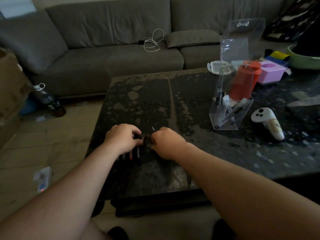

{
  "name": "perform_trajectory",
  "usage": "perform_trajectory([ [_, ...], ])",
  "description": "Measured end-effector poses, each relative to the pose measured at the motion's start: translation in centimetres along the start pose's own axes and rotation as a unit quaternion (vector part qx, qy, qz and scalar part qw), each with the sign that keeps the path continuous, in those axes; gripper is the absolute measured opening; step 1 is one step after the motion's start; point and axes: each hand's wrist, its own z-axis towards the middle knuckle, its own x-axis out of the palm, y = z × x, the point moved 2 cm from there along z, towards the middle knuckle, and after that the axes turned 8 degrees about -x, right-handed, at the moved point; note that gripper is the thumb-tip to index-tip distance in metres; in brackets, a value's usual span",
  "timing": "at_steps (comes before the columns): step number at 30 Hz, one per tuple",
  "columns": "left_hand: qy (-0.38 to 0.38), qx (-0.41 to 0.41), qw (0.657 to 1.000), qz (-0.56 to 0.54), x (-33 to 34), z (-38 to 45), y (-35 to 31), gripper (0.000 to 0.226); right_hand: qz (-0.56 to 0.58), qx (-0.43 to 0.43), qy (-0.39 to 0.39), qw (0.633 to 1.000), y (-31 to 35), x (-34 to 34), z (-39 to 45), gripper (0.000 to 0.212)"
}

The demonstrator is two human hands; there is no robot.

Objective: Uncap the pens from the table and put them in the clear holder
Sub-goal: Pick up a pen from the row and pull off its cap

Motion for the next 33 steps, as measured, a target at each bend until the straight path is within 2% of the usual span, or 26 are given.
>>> perform_trajectory([
  [2, -0.006, 0.003, 1.0, 0.014, 0.0, -0.1, -0.3, 0.032, -0.003, 0.029, -0.013, 0.999, -0.6, -0.2, -0.3, 0.023],
  [5, 0.005, 0.008, 0.999, 0.035, 0.2, -0.1, -0.5, 0.028, 0.036, 0.067, -0.022, 0.997, -1.3, -1.0, -0.9, 0.029],
  [10, 0.036, 0.004, 0.999, 0.038, 0.5, -0.1, -0.8, 0.044, 0.073, 0.095, -0.009, 0.993, -2.5, -1.6, -2.0, 0.041],
  [20, 0.04, 0.043, 0.998, 0.005, 0.8, -1.4, -1.9, 0.015, 0.105, 0.121, -0.018, 0.987, -4.8, -3.1, -2.5, 0.034],
  [26, -0.01, 0.084, 0.992, -0.092, -0.1, -1.9, -2.7, 0.013, 0.119, 0.084, -0.096, 0.985, -5.9, -4.3, -3.0, 0.044],
  [29, -0.03, 0.079, 0.989, -0.122, -0.1, -1.9, -2.7, 0.013, 0.106, 0.063, -0.136, 0.983, -5.8, -4.8, -3.3, 0.027],
  [33, -0.041, 0.073, 0.987, -0.138, 0.0, -1.8, -2.8, 0.018, 0.074, 0.059, -0.145, 0.985, -5.4, -5.4, -3.8, 0.024],
])
